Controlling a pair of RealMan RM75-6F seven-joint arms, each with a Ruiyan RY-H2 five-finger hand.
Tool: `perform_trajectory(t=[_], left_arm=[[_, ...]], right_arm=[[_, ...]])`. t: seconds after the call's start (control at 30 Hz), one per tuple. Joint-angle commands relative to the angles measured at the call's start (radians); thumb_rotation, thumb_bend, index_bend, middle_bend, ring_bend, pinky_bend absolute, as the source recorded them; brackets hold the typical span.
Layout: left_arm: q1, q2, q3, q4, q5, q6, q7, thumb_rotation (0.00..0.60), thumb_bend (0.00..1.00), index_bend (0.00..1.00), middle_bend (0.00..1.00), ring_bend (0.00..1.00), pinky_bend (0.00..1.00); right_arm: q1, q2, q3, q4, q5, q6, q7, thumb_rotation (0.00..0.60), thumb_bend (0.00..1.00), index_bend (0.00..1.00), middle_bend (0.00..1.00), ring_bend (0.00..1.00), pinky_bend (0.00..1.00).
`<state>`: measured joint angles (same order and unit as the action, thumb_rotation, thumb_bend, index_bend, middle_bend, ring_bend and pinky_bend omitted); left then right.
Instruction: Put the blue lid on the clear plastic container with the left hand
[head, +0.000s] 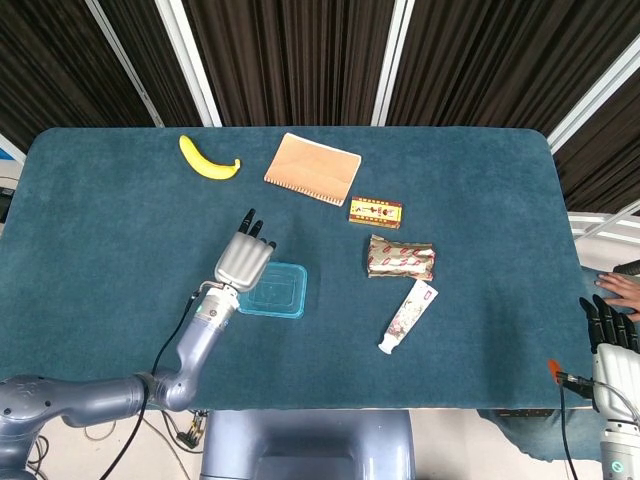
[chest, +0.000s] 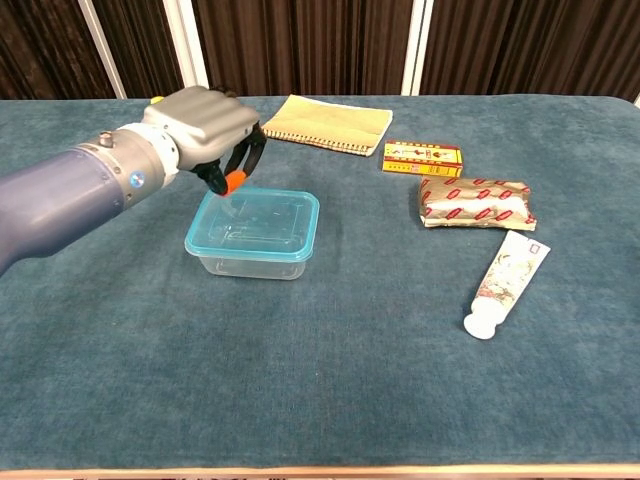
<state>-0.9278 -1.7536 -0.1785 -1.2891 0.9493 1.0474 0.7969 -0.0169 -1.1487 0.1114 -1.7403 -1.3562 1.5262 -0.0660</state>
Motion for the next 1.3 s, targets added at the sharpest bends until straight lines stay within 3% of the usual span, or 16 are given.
perform_trajectory(t=[0.03, 1.3], left_arm=[[0.008, 0.005, 0.013, 0.005, 0.011, -0.009, -0.011, 0.6, 0.49, 0.65, 0.56, 0.16, 0.04], [0.035, -0.044, 0.034, 0.095, 0.028, -0.046, -0.012, 0.6, 0.49, 0.65, 0.56, 0.16, 0.04]], right_arm=[[0.0, -0.001, 0.0, 0.0, 0.0, 0.0, -0.001, 0.6, 0.27, 0.05, 0.0, 0.0, 0.0], [0.0, 0.002, 0.0, -0.001, 0.002, -0.002, 0.003, 0.6, 0.27, 0.05, 0.0, 0.0, 0.0]])
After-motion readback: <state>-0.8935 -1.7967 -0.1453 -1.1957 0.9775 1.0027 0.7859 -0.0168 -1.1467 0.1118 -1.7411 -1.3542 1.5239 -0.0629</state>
